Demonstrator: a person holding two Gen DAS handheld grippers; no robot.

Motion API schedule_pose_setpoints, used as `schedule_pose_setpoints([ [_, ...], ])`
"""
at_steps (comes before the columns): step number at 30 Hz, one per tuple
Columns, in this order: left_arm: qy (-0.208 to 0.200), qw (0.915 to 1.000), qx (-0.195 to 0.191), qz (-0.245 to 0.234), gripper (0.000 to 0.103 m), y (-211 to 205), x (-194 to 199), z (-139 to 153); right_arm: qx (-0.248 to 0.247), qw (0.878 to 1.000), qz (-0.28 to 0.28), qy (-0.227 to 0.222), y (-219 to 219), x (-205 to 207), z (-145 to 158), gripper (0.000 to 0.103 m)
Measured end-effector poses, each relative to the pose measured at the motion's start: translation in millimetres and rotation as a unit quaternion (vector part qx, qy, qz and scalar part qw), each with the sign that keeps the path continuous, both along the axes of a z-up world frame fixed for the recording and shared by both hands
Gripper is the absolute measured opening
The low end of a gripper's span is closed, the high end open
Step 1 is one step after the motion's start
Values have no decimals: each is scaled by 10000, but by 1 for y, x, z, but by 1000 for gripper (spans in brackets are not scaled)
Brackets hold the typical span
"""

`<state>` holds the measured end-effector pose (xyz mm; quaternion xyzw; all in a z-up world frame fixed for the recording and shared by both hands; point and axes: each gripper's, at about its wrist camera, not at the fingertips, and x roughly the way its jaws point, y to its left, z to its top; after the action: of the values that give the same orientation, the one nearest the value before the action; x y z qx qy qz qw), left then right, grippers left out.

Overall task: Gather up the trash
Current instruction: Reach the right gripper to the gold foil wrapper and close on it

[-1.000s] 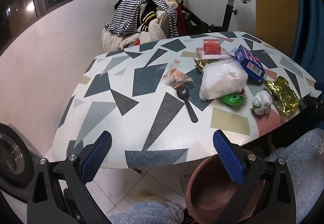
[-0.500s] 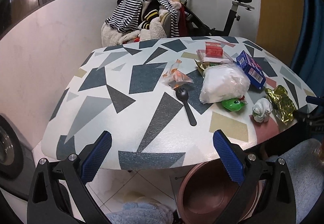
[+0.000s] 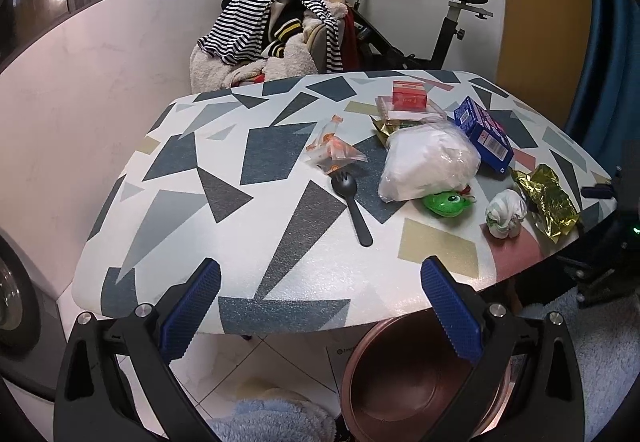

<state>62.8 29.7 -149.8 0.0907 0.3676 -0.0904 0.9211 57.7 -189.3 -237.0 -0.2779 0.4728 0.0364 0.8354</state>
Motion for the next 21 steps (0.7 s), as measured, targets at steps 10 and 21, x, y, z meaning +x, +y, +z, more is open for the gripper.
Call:
schedule_pose_setpoints([
  [10, -25, 9999, -116, 41, 98, 6, -2, 6, 632, 9979, -32, 124, -7, 21, 6, 53],
  [21, -93, 9992, -386, -98, 95, 5, -9, 23, 2686, 9540, -805, -1059, -43, -6, 93, 17],
])
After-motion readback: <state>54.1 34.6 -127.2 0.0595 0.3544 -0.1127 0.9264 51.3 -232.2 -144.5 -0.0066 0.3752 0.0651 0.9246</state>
